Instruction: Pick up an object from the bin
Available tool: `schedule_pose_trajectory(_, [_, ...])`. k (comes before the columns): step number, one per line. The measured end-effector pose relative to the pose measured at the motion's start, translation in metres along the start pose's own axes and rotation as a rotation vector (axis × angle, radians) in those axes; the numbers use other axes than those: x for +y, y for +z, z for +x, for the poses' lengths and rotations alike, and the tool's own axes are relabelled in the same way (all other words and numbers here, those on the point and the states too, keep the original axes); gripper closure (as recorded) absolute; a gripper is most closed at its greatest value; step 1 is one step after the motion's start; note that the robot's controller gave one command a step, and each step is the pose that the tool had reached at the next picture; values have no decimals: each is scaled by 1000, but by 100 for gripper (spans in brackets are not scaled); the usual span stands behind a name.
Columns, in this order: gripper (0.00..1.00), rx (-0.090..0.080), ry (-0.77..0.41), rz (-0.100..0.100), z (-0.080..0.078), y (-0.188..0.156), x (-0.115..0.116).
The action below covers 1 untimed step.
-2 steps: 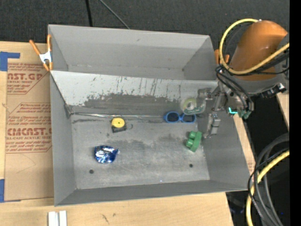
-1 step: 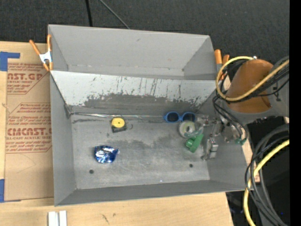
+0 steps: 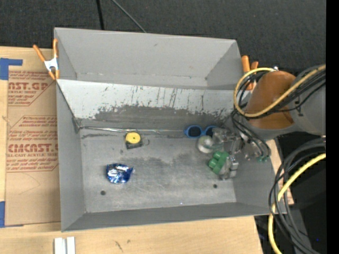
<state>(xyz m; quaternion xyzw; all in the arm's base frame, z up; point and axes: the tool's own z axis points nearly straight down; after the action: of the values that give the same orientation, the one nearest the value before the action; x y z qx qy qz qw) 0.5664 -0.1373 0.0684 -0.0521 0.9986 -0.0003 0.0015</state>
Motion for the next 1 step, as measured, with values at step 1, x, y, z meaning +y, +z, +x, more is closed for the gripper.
schedule_pose_trajectory(1, [100,0,-1,0,0,-2,0])
